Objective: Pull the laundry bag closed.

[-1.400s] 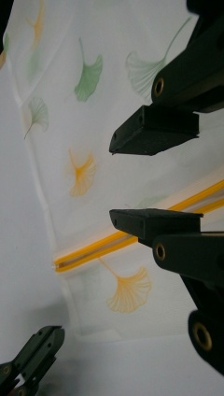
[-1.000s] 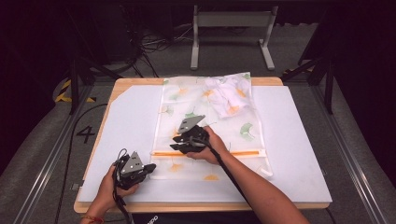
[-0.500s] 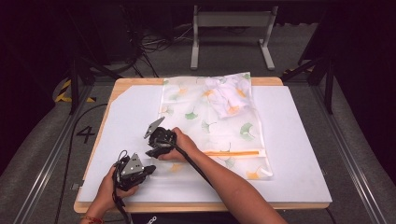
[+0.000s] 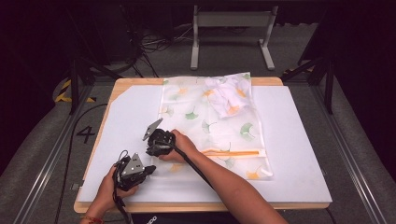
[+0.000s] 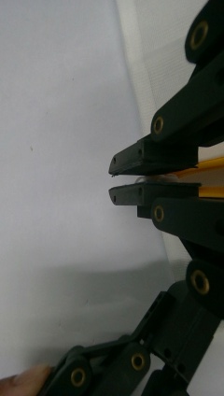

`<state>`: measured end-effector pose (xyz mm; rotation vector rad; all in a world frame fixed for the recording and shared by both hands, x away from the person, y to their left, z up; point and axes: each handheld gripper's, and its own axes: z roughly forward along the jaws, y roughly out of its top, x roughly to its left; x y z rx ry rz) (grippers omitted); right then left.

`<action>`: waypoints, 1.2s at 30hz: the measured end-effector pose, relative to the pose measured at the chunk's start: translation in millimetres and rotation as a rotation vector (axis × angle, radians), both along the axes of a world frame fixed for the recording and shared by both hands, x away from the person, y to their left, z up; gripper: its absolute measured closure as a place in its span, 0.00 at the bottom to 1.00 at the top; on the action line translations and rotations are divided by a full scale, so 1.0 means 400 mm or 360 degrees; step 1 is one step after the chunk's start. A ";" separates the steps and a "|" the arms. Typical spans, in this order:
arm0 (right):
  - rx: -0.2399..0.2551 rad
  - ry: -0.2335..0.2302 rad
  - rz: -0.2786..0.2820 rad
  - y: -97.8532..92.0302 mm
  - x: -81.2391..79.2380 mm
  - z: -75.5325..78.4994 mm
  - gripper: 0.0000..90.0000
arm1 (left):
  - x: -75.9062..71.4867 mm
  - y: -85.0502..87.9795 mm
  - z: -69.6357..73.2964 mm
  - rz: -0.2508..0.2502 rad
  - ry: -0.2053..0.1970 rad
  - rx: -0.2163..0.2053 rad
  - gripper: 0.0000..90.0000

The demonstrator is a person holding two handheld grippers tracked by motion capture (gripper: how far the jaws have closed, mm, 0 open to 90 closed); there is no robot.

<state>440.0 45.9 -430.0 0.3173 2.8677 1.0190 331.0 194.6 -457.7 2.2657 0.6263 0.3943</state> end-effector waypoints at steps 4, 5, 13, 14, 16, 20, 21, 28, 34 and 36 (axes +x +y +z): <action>0.0053 0.0028 -0.0010 -0.025 0.002 0.009 0.96 | 0.001 0.000 0.000 0.0002 0.0005 -0.0003 1.00; 0.0066 0.0032 -0.0013 -0.032 0.001 0.012 0.97 | 0.001 0.000 0.000 0.0002 0.0005 -0.0003 1.00; 0.0089 0.0028 -0.0018 -0.072 -0.007 0.020 0.99 | 0.002 0.001 0.001 0.0004 0.0011 -0.0006 1.00; 0.0089 0.0028 -0.0024 -0.078 -0.007 0.020 1.00 | 0.002 0.002 0.001 0.0004 0.0012 -0.0008 1.00; 0.0079 0.0027 -0.0038 -0.091 -0.005 0.018 0.99 | 0.002 0.003 -0.001 0.0008 0.0018 -0.0022 1.00; 0.0106 0.0037 -0.0066 -0.100 0.001 0.020 0.91 | 0.003 0.004 -0.001 0.0009 0.0021 -0.0029 1.00; 0.0110 0.0032 -0.0063 -0.096 0.000 0.022 0.88 | 0.003 0.004 -0.001 0.0010 0.0022 -0.0030 1.00; 0.0072 0.0017 -0.0029 -0.025 -0.011 0.020 0.76 | 0.003 0.005 -0.001 0.0007 0.0018 -0.0027 1.00; -0.0044 0.0029 -0.0035 0.014 0.000 -0.005 0.76 | 0.003 0.005 -0.001 0.0004 0.0019 -0.0026 1.00; -0.0054 0.0036 -0.0038 0.020 0.005 -0.009 0.82 | 0.003 0.005 -0.001 0.0005 0.0020 -0.0031 1.00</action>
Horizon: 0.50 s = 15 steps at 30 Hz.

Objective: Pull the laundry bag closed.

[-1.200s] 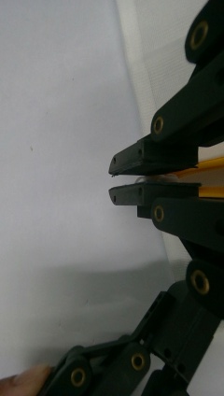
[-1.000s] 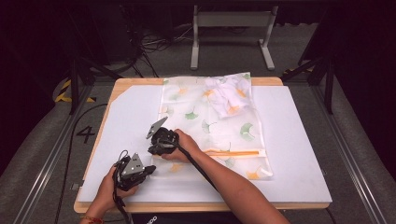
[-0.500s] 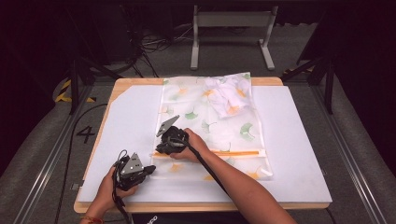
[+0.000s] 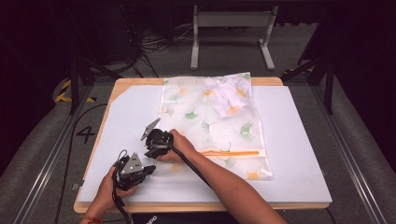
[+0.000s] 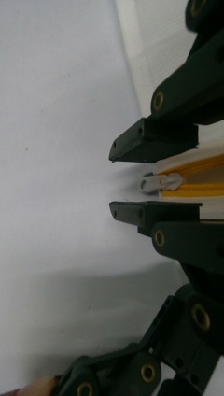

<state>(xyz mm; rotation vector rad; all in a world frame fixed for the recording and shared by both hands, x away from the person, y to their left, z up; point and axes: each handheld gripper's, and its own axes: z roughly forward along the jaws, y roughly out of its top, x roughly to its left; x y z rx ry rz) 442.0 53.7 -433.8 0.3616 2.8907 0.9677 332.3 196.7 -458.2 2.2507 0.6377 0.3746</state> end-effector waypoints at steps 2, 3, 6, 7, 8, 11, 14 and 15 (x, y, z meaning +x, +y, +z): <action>-0.0016 -0.0015 0.0024 0.003 -0.001 -0.002 0.92 | 0.000 0.000 0.000 -0.0002 -0.0003 0.0004 1.00; -0.0016 -0.0017 0.0026 0.004 -0.002 -0.001 0.92 | 0.000 0.000 0.000 -0.0002 -0.0004 0.0005 1.00; 0.0012 -0.0020 0.0026 -0.004 -0.008 0.010 0.92 | 0.000 0.000 0.000 -0.0001 -0.0002 0.0006 1.00; 0.0025 -0.0020 0.0024 -0.009 -0.008 0.015 0.92 | 0.000 0.000 0.000 -0.0002 0.0002 0.0005 1.00; 0.0039 -0.0017 0.0013 -0.012 -0.010 0.018 0.93 | 0.000 0.000 0.000 -0.0001 0.0003 0.0004 1.00; 0.0048 -0.0031 0.0015 -0.025 -0.010 0.029 0.96 | 0.000 0.000 0.000 0.0001 0.0006 0.0002 1.00; 0.0052 -0.0022 0.0015 -0.032 -0.010 0.030 0.98 | 0.000 0.000 0.000 0.0002 0.0007 0.0000 1.00; 0.0059 -0.0020 0.0024 -0.037 -0.009 0.028 0.99 | 0.001 0.000 0.000 0.0002 0.0011 -0.0003 1.00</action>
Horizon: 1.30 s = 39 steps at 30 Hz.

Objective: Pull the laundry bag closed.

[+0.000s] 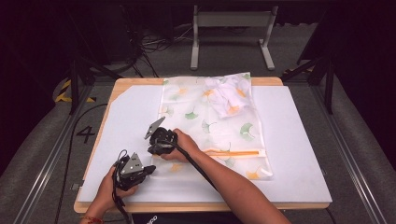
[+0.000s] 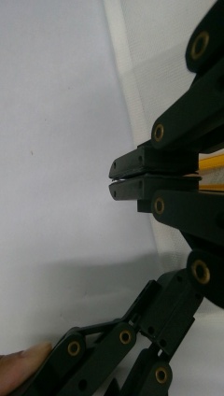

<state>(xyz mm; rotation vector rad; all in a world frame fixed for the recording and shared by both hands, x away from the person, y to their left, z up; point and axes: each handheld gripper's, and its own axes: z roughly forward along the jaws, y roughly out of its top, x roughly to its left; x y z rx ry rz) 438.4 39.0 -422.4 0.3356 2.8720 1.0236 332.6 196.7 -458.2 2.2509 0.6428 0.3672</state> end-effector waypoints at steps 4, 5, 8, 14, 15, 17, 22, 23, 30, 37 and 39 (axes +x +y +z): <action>-0.0008 -0.0019 0.0004 -0.002 -0.005 0.004 0.99 | -0.001 0.000 0.000 0.0001 -0.0007 0.0001 1.00; -0.0002 -0.0012 -0.0001 -0.005 -0.006 0.005 1.00 | 0.000 0.000 0.000 -0.0001 -0.0009 0.0004 1.00; 0.0005 -0.0011 0.0005 -0.018 -0.008 0.007 1.00 | 0.000 0.000 0.000 0.0001 -0.0004 -0.0002 1.00; 0.0001 0.0008 -0.0019 -0.042 -0.002 -0.002 0.99 | 0.000 0.000 0.000 0.0002 -0.0004 -0.0002 1.00; 0.0032 -0.0005 -0.0027 -0.038 -0.001 0.000 0.93 | 0.000 0.000 0.000 0.0002 -0.0004 -0.0002 1.00; 0.0040 -0.0004 -0.0026 -0.034 -0.002 0.002 0.89 | 0.000 0.001 0.000 0.0002 -0.0002 -0.0004 1.00; -0.0028 -0.0025 0.0005 0.013 -0.007 -0.002 0.81 | 0.000 0.001 0.000 -0.0001 -0.0005 0.0000 1.00; -0.0049 -0.0020 -0.0002 0.021 -0.005 -0.008 0.79 | 0.000 0.001 0.000 -0.0003 -0.0007 0.0003 1.00; -0.0119 -0.0027 -0.0013 0.046 0.009 -0.025 0.90 | 0.000 0.001 0.000 0.0000 -0.0003 -0.0002 1.00; -0.0080 -0.0041 0.0005 0.034 -0.001 -0.007 0.98 | 0.001 0.002 0.000 -0.0001 0.0002 -0.0005 1.00; -0.0055 -0.0030 0.0004 0.024 0.000 -0.001 0.99 | 0.001 0.002 0.000 -0.0001 0.0004 -0.0006 1.00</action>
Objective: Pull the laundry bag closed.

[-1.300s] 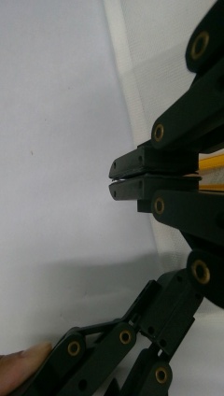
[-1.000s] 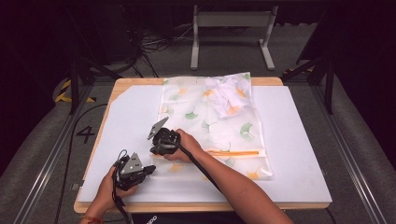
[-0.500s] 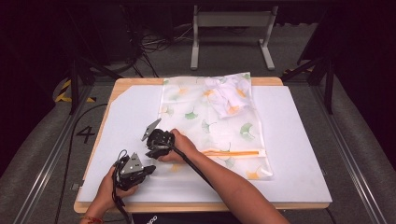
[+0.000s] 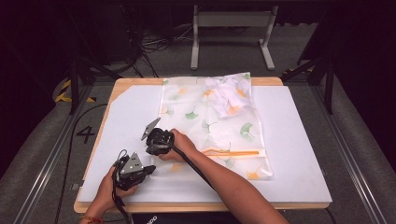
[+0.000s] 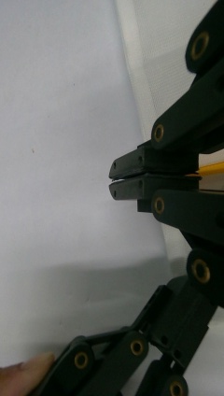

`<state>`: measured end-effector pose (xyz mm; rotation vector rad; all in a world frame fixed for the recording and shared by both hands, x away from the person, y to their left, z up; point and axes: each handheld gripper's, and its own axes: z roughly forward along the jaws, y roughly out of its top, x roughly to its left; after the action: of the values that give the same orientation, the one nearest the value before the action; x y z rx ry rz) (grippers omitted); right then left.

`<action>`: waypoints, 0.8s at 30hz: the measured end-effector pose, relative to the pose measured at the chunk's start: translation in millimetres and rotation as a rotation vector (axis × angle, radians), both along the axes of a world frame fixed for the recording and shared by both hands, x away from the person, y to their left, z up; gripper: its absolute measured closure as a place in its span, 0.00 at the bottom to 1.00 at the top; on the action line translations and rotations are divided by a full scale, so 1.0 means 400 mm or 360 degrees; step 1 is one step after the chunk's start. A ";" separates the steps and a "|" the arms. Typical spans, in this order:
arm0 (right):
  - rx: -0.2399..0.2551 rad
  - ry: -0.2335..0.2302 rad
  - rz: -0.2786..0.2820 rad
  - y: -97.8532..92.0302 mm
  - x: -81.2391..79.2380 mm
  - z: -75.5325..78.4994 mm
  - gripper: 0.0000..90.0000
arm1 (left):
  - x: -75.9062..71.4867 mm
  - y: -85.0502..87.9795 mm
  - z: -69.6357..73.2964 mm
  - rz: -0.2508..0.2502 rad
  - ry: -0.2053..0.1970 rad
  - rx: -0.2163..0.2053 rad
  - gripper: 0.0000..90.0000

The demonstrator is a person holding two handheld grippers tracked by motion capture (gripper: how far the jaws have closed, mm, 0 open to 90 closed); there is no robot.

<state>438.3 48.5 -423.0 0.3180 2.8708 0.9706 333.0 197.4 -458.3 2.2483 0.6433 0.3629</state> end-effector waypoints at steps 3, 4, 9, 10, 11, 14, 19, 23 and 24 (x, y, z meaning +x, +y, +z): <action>0.0027 -0.0002 -0.0001 -0.009 -0.003 0.005 0.98 | 0.000 0.000 0.000 0.0001 -0.0002 0.0001 1.00; 0.0036 0.0003 -0.0010 -0.011 -0.006 0.008 0.98 | 0.000 0.000 0.000 0.0002 0.0001 -0.0004 1.00; 0.0068 -0.0001 -0.0038 -0.031 -0.012 0.004 0.98 | -0.001 -0.001 0.000 0.0004 -0.0002 0.0000 1.00; 0.0083 0.0012 -0.0053 -0.035 -0.012 0.003 0.98 | -0.001 -0.001 0.000 0.0004 -0.0002 -0.0001 1.00; 0.0107 0.0027 -0.0064 -0.040 -0.012 0.000 0.98 | -0.001 -0.001 0.000 0.0005 -0.0001 -0.0003 1.00; 0.0161 0.0021 -0.0084 -0.054 -0.015 -0.004 0.98 | -0.001 -0.001 0.000 0.0006 -0.0002 -0.0002 1.00; 0.0222 0.0038 -0.0119 -0.070 -0.018 -0.011 0.98 | -0.001 -0.001 0.000 0.0007 0.0001 -0.0004 1.00; 0.0246 0.0046 -0.0124 -0.083 -0.020 -0.013 0.99 | -0.001 0.000 0.000 0.0009 0.0005 -0.0006 1.00; 0.0250 0.0049 -0.0126 -0.086 -0.019 -0.013 0.99 | 0.000 0.000 0.000 0.0008 0.0004 -0.0008 1.00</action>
<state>430.6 14.3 -428.2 0.4596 2.7899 1.1890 332.9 197.3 -458.4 2.2430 0.6507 0.3610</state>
